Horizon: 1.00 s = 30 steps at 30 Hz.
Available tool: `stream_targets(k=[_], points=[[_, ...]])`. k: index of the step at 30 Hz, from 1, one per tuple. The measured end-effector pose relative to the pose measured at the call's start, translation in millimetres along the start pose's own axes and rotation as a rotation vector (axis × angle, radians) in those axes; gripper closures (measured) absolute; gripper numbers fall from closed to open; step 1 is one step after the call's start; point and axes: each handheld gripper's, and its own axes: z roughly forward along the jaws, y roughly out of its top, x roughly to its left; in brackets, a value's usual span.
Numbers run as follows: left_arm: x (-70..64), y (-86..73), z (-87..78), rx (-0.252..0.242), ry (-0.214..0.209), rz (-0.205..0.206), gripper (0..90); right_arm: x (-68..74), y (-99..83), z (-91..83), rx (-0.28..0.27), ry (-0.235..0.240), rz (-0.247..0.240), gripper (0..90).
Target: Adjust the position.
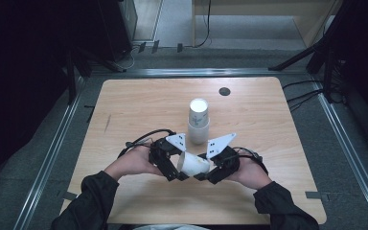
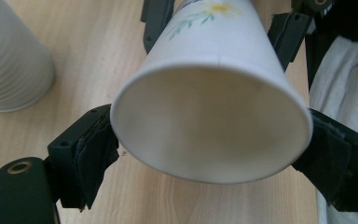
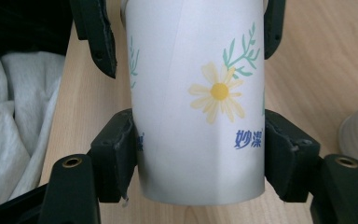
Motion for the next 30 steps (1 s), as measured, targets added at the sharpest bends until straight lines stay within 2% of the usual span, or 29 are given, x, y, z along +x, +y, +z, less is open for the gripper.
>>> stream_targets(k=[6,8,15,22,24,30], points=[[1.0,-6.1,-15.6,-0.103,0.022,-0.026,11.9,-5.4,3.0,-12.1,-0.059,-0.007,0.014,34.4],[0.4,-8.2,-19.1,-0.119,0.032,-0.023,12.0,-6.7,4.3,-14.9,-0.068,-0.008,0.014,34.4],[-2.6,-17.5,-28.2,-0.183,0.048,-0.066,12.7,-10.8,10.4,-22.2,-0.117,0.003,0.012,34.4],[-7.0,-25.3,-34.3,-0.243,0.065,-0.105,13.2,-16.8,16.2,-26.9,-0.172,0.034,0.022,34.4],[-8.8,-26.8,-36.2,-0.263,0.074,-0.105,13.4,-18.1,17.6,-26.7,-0.185,0.046,0.026,34.4],[-11.7,-29.7,-40.6,-0.328,0.067,-0.142,13.8,-20.7,22.7,-23.5,-0.223,0.097,0.029,34.4]])
